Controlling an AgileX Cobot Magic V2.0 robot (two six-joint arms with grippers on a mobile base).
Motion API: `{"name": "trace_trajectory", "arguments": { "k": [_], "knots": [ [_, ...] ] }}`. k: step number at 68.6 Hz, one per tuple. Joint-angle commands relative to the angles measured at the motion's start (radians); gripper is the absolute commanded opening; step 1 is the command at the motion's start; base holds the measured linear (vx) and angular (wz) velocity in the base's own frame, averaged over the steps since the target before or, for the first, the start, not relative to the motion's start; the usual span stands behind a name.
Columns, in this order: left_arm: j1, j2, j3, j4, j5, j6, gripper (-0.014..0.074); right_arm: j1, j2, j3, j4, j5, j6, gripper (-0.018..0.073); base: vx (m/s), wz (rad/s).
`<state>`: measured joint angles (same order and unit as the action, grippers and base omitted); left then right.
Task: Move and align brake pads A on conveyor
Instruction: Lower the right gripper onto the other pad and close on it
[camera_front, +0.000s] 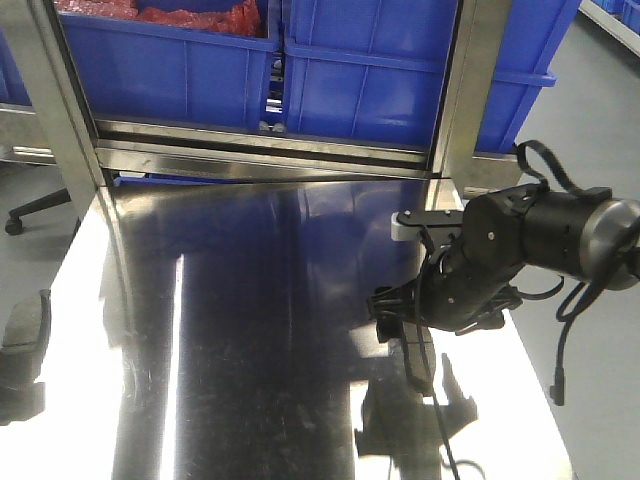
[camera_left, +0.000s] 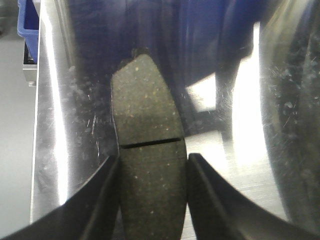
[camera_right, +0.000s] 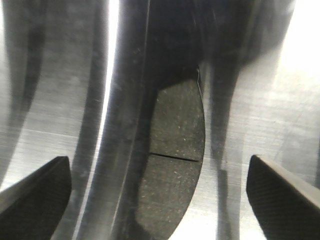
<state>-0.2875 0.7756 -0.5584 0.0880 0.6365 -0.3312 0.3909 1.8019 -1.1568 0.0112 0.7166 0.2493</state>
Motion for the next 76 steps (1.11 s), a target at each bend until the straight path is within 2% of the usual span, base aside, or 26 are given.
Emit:
{"name": "trace_trajectory", "arguments": {
  "k": [1, 26, 41, 61, 76],
  "knots": [
    [-0.002, -0.008, -0.031, 0.000, -0.075, -0.001, 0.0076, -0.002, -0.013, -0.030, -0.011, -0.012, 0.000, 0.0661, 0.00, 0.00],
    [-0.002, -0.008, -0.031, 0.000, -0.075, -0.001, 0.0076, -0.002, 0.035, -0.030, -0.011, -0.023, -0.007, 0.0618, 0.00, 0.00],
    [-0.002, -0.008, -0.031, 0.000, -0.075, -0.001, 0.0076, -0.002, 0.037, -0.030, -0.011, -0.026, -0.007, 0.0546, 0.00, 0.00],
    [-0.002, -0.008, -0.031, 0.000, -0.075, -0.001, 0.0076, -0.002, 0.037, -0.030, -0.011, -0.031, -0.008, 0.0402, 0.00, 0.00],
    [-0.002, -0.008, -0.031, 0.000, -0.075, -0.001, 0.0076, -0.002, 0.037, -0.030, -0.011, -0.031, -0.008, 0.0209, 0.00, 0.00]
  ]
}}
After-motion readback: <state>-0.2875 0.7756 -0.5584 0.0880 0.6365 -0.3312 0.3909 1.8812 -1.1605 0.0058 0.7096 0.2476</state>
